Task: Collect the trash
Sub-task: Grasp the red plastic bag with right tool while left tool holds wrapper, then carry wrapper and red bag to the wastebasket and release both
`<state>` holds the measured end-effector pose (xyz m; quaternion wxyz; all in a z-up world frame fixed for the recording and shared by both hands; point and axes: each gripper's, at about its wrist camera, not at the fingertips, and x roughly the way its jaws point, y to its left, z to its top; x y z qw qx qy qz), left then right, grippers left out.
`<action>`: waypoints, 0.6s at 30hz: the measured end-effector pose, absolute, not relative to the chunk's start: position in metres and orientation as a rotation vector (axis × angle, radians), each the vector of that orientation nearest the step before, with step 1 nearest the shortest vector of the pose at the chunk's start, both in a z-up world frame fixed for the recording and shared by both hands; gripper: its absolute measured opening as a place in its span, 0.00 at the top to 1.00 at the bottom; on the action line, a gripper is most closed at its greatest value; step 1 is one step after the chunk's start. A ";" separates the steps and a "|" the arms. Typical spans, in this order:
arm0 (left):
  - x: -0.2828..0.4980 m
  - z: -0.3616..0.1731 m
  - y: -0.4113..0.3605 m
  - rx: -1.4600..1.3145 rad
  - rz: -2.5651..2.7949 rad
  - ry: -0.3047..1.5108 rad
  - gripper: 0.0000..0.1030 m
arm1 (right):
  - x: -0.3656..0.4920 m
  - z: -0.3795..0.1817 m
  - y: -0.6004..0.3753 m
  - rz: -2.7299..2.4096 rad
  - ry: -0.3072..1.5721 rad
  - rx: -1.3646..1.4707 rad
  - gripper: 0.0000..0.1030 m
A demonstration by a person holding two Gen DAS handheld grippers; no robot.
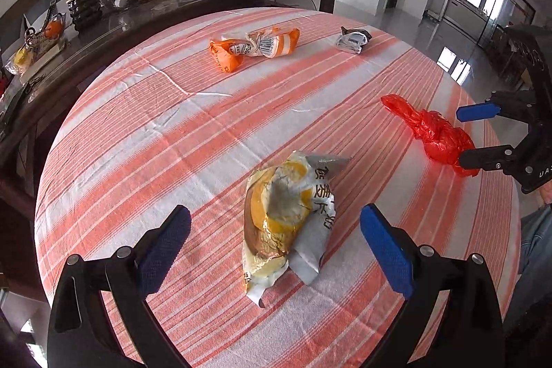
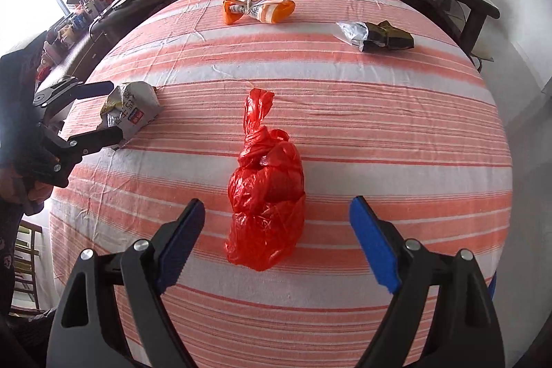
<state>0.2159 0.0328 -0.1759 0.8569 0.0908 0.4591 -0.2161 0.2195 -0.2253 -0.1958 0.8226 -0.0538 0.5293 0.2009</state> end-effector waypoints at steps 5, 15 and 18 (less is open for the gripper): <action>0.220 -0.189 0.023 0.219 -0.449 1.014 0.27 | 0.227 -0.199 -0.216 0.421 1.142 -0.108 0.21; 0.206 -0.177 0.027 0.130 -0.453 0.981 0.69 | 0.218 -0.192 -0.223 0.397 1.125 -0.102 0.60; 0.195 -0.168 0.015 0.123 -0.477 0.960 0.69 | 0.207 -0.182 -0.232 0.409 1.101 -0.094 0.60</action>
